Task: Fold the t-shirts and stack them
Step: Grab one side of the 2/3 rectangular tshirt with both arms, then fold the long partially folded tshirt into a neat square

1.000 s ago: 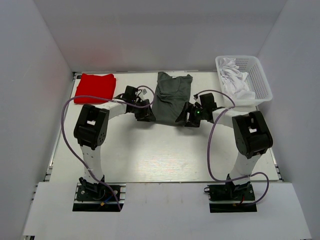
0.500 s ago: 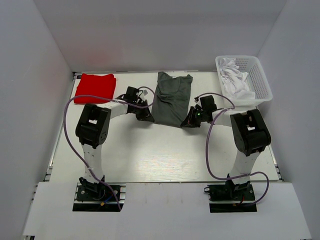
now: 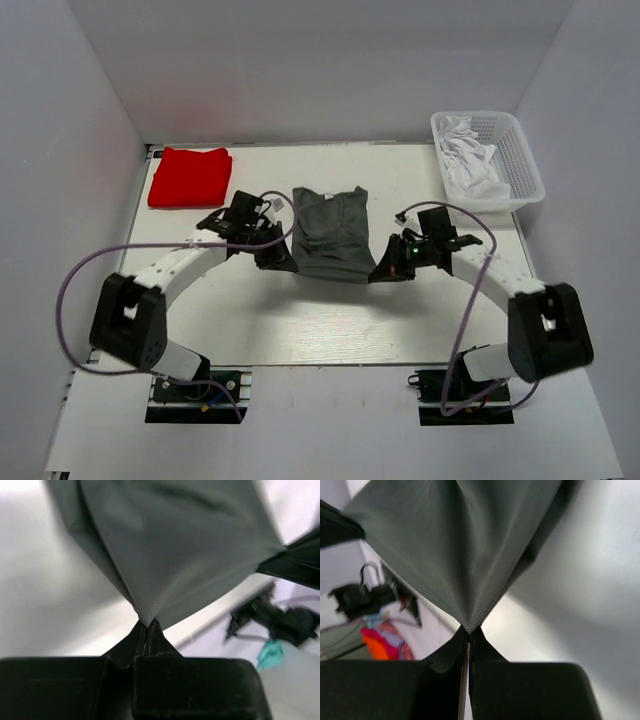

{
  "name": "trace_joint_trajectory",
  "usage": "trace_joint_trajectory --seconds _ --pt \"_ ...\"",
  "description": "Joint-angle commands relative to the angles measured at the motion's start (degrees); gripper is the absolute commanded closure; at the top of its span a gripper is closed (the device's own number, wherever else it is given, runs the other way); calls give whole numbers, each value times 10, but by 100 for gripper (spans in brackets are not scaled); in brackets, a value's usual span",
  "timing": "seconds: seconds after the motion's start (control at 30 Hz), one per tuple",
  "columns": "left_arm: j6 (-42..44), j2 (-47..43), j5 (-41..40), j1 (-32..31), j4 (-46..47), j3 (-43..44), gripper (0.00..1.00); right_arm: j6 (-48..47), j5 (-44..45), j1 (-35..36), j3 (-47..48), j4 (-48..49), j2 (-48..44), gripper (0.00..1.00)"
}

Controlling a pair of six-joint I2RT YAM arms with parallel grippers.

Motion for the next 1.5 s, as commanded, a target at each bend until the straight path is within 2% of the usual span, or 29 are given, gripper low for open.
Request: trace_joint_trajectory --seconds 0.0,0.1,0.2,0.33,0.47,0.77,0.97,1.27,1.47 --pt "-10 -106 3 2 -131 -5 100 -26 -50 0 -9 -165 -80 100" --pt "-31 -162 34 2 -176 7 100 -39 -52 -1 35 -257 -146 100" --pt "-37 -175 68 2 -218 35 100 -53 -72 -3 88 -323 -160 100" --pt "-44 -188 51 2 -242 66 100 -63 -99 -5 121 -343 -154 100" --pt "-50 -193 46 2 -200 77 100 -66 -103 -12 142 -329 -113 100" --pt "-81 -117 -50 12 -141 133 100 -66 -66 -34 200 -296 -45 100" --pt "-86 -42 -56 12 -101 152 100 -55 -76 -55 205 -280 -13 100" --pt "-81 42 -106 12 -64 205 100 -74 -102 -86 205 -248 50 100" --pt "-70 111 -112 12 -77 257 100 -68 -88 -99 223 -212 107 100"
